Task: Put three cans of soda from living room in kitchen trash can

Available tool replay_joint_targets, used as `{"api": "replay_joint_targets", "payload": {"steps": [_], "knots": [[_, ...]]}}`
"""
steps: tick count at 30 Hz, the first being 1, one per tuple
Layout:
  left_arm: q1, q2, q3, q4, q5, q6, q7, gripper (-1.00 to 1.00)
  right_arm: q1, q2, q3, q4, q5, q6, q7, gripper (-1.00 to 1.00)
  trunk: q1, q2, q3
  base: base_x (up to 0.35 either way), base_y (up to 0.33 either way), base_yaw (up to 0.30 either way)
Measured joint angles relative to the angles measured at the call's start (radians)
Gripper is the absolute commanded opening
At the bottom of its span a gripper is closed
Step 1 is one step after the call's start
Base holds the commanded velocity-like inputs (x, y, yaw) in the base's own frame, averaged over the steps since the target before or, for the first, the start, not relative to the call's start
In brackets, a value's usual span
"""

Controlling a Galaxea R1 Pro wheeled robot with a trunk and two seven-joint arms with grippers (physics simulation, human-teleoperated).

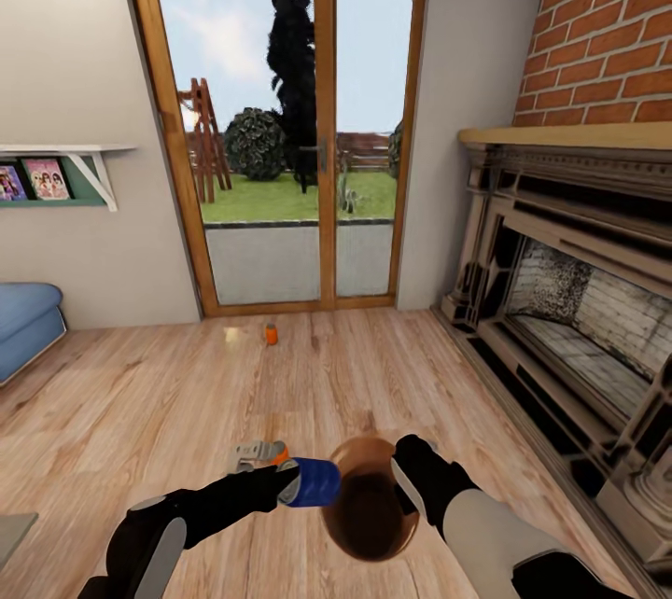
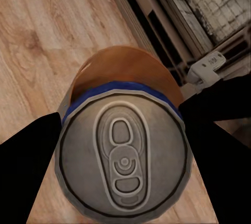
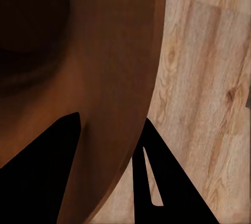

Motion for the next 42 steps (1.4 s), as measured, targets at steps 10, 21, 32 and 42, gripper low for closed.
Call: {"api": "replay_joint_targets", "payload": {"steps": [10, 21, 32, 42], "knots": [[-0.002, -0.008, 0.000, 0.000, 0.000, 0.002, -0.042, -1.00, 0.000, 0.008, 0.010, 0.007, 0.003, 0.001, 0.000, -1.00, -0.004, 0.007, 0.003, 0.000, 0.000, 0.000], [-0.006, -0.024, -0.004, 0.000, 0.000, 0.002, -0.044, -1.00, -0.001, 0.008, 0.021, -0.002, 0.001, 0.000, 0.009, -1.00, -0.004, 0.007, 0.003, 0.000, 0.000, 0.000], [-0.009, -0.056, -0.023, 0.009, -0.002, 0.000, -0.043, -1.00, -0.001, 0.008, 0.024, -0.009, -0.001, 0.000, 0.015, -1.00, -0.004, 0.007, 0.003, 0.000, 0.000, 0.000], [-0.011, -0.073, -0.062, 0.029, -0.008, -0.003, -0.040, -1.00, -0.001, 0.008, 0.024, -0.009, -0.003, 0.000, 0.017, -1.00, -0.004, 0.007, 0.003, 0.000, 0.000, 0.000]]}}
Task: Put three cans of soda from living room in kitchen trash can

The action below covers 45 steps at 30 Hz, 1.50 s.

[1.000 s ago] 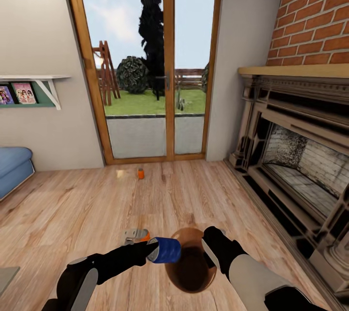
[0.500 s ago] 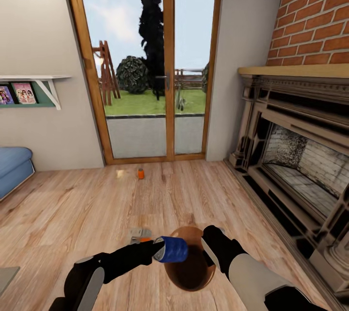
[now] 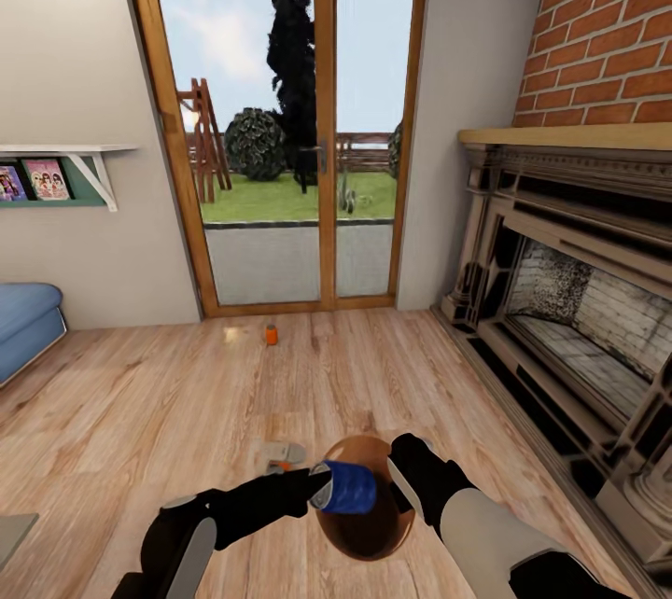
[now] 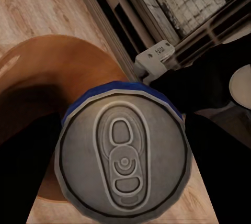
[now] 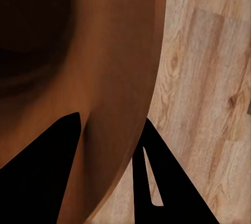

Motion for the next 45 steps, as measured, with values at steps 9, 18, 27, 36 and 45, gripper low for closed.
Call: {"api": "replay_joint_targets", "payload": {"steps": [9, 18, 27, 36, 45], "knots": [[0.000, -0.004, -0.004, 0.020, 0.000, -0.007, -0.004, -1.00, 0.000, 0.000, 0.000, 0.001, 0.001, 0.000, 0.000, -1.00, 0.000, 0.000, 0.000, 0.000, 0.000, 0.000], [0.000, -0.009, -0.004, 0.022, 0.001, -0.013, -0.004, 1.00, 0.000, 0.000, 0.000, 0.001, 0.001, 0.000, 0.000, -1.00, 0.000, 0.000, 0.000, 0.000, 0.000, 0.000], [0.000, -0.011, -0.004, 0.022, 0.001, -0.016, -0.003, 1.00, 0.000, 0.000, 0.000, 0.002, 0.000, 0.000, 0.000, -1.00, 0.000, 0.000, 0.000, 0.000, 0.000, 0.000], [0.000, -0.011, -0.004, 0.022, 0.002, -0.015, -0.003, 1.00, 0.000, 0.000, 0.001, 0.006, -0.003, 0.000, 0.000, -1.00, 0.000, 0.000, 0.000, 0.000, 0.000, 0.000], [0.000, -0.007, -0.004, 0.023, 0.001, -0.015, 0.001, 1.00, 0.000, 0.000, 0.001, 0.008, 0.001, -0.001, 0.001, -1.00, 0.000, 0.000, 0.000, 0.000, 0.000, 0.000]]}}
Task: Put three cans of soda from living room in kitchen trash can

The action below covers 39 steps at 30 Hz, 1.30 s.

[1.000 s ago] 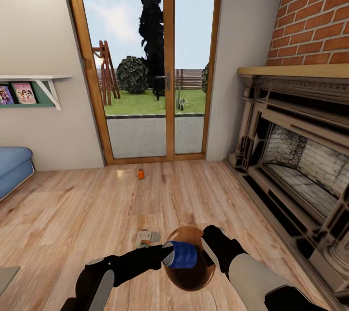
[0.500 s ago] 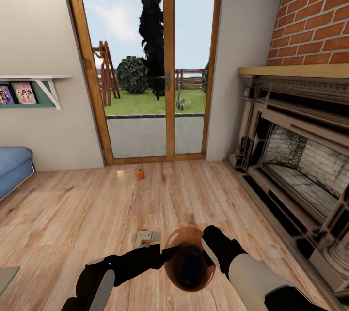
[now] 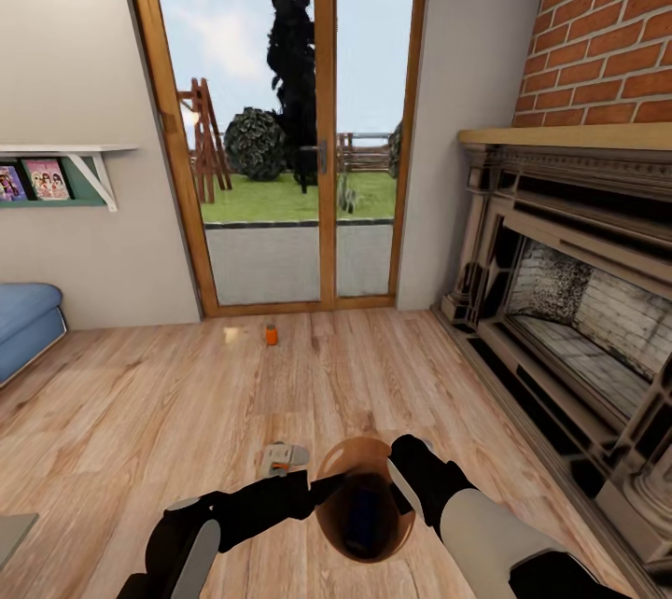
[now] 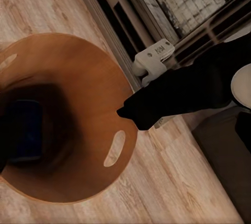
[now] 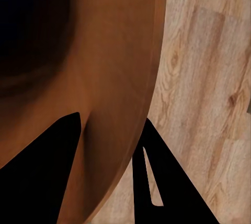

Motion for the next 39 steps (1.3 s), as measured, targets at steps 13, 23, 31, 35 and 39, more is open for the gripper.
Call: {"api": "replay_joint_targets", "payload": {"steps": [13, 23, 31, 35, 39], "knots": [[0.004, 0.010, 0.009, -0.003, 0.004, 0.010, -0.006, 1.00, 0.001, 0.000, 0.000, 0.003, -0.001, -0.001, 0.000, -1.00, 0.000, 0.000, 0.000, 0.000, 0.000, 0.000], [0.005, 0.046, 0.014, -0.006, 0.003, 0.012, -0.039, 1.00, 0.001, 0.000, 0.000, 0.004, -0.002, -0.002, 0.000, -1.00, 0.000, 0.000, 0.000, 0.000, 0.000, 0.000], [0.006, 0.089, 0.067, -0.005, 0.002, 0.007, -0.042, 1.00, 0.001, 0.000, -0.005, 0.003, -0.003, -0.004, 0.000, -1.00, 0.000, 0.000, 0.000, 0.000, 0.000, 0.000], [0.007, 0.101, 0.141, -0.003, 0.000, 0.003, -0.043, 1.00, 0.002, 0.000, -0.007, -0.003, -0.001, -0.005, 0.001, -1.00, 0.000, 0.000, 0.000, 0.000, 0.000, 0.000], [0.008, 0.111, 0.180, 0.000, -0.007, -0.009, -0.039, 1.00, 0.004, 0.000, -0.009, -0.006, -0.001, -0.008, 0.001, -1.00, 0.000, 0.000, 0.000, 0.000, 0.000, 0.000]]}}
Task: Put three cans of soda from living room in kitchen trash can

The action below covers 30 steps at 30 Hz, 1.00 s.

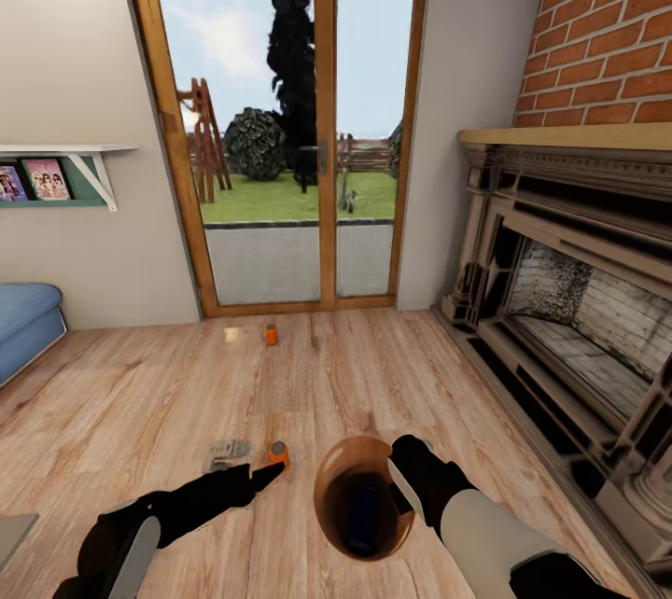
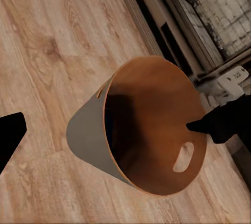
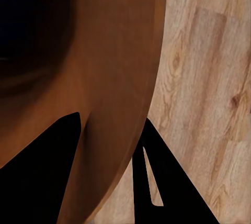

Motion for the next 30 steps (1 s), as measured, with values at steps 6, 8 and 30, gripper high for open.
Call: {"api": "replay_joint_targets", "payload": {"steps": [6, 8, 30], "knots": [[0.000, 0.034, 0.059, 0.017, -0.004, -0.026, 0.004, 1.00, 0.001, -0.013, 0.000, -0.002, 0.009, -0.002, 0.000, -1.00, 0.000, 0.000, 0.000, 0.000, 0.000, 0.000], [-0.001, 0.041, 0.073, 0.026, -0.005, -0.034, 0.006, 1.00, 0.001, -0.019, -0.002, -0.002, 0.001, -0.005, 0.000, -1.00, 0.000, 0.000, 0.000, 0.000, 0.000, 0.000], [-0.010, 0.041, 0.077, 0.513, -0.281, -0.608, 0.330, 1.00, 0.003, -0.152, -0.014, -0.013, -0.029, -0.140, 0.006, -1.00, 0.000, 0.000, 0.000, 0.000, 0.000, 0.000]]}}
